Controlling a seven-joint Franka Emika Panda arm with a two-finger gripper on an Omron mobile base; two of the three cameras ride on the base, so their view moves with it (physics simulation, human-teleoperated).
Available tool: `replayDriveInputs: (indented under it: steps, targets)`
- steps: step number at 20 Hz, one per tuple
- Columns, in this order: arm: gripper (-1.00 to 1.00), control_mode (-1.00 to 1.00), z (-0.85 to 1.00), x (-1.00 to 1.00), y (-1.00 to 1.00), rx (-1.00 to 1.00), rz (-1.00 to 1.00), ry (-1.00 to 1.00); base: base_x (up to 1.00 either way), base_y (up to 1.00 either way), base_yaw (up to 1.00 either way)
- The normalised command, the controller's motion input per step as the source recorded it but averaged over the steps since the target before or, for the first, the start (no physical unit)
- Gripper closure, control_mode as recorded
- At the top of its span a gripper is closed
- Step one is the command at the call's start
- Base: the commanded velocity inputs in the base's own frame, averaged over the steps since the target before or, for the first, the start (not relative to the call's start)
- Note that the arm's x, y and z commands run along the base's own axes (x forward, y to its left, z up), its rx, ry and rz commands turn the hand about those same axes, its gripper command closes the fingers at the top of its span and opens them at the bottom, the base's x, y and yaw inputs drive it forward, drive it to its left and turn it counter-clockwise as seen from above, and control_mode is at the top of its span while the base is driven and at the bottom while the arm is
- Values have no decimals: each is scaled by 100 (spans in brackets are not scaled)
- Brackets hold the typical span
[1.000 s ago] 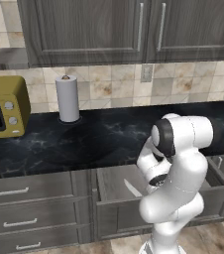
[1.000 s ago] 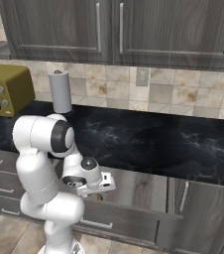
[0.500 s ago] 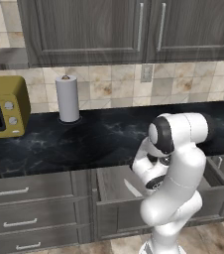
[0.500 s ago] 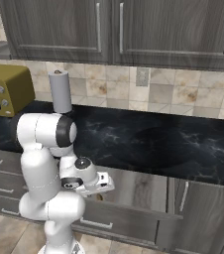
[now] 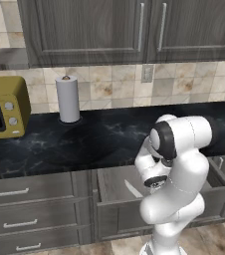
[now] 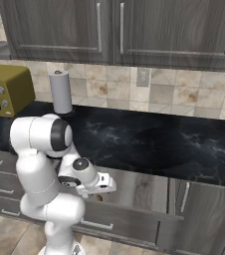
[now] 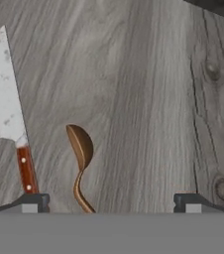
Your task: Pick up the metallic utensils from the counter and place them in the open drawer. Make sure not to pick up any wooden utensils.
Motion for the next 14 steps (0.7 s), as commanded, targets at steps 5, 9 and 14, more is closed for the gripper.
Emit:
replayDriveInputs:
  steps: [5, 9, 14]
  targets:
    - [-100, -100, 84, 4, -41, 16, -6, 20, 0, 0, 0]
    - [-100, -100, 100, 25, -35, 15, -9, 23, 0, 0, 0]
    - [-100, -100, 100, 43, -34, 15, -11, 25, 0, 0, 0]
